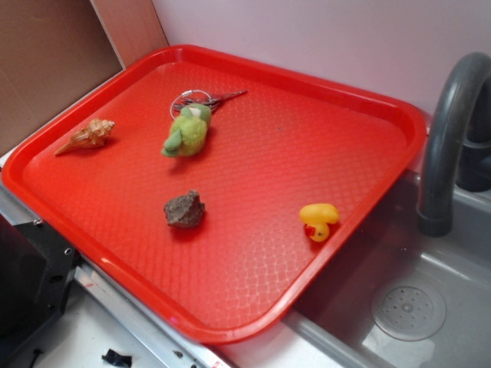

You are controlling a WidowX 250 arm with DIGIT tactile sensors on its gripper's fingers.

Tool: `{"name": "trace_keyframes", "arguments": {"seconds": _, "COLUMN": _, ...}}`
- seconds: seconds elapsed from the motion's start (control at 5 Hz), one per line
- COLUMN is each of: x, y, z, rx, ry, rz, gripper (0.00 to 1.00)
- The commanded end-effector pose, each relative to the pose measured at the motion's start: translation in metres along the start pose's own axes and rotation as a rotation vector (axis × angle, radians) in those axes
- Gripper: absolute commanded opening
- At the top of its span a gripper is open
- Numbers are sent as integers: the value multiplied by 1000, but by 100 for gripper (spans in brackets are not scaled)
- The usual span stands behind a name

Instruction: Grab the rock.

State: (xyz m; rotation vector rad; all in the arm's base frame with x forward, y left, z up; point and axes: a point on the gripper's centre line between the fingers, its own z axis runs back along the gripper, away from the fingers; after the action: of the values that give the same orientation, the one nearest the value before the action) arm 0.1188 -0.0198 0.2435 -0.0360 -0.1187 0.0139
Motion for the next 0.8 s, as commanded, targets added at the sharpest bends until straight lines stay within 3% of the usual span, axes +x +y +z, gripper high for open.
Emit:
{"name": "trace_keyframes", "arguments": {"seconds": 0.0, "x": 0, "y": 0, "z": 0, "rx": 0, "ry": 0, "rz": 0, "gripper": 100}}
{"name": "trace_keyframes", "arguments": {"seconds": 0.2, "x": 5, "y": -8, "z": -10, "rx": 8, "ry": -56, "rz": -129, "gripper": 100}}
{"name": "trace_keyframes", "arguments": {"seconds": 0.6, "x": 25, "y": -15, "z": -66, "rx": -89, "ry": -119, "rz": -447, "gripper": 100}}
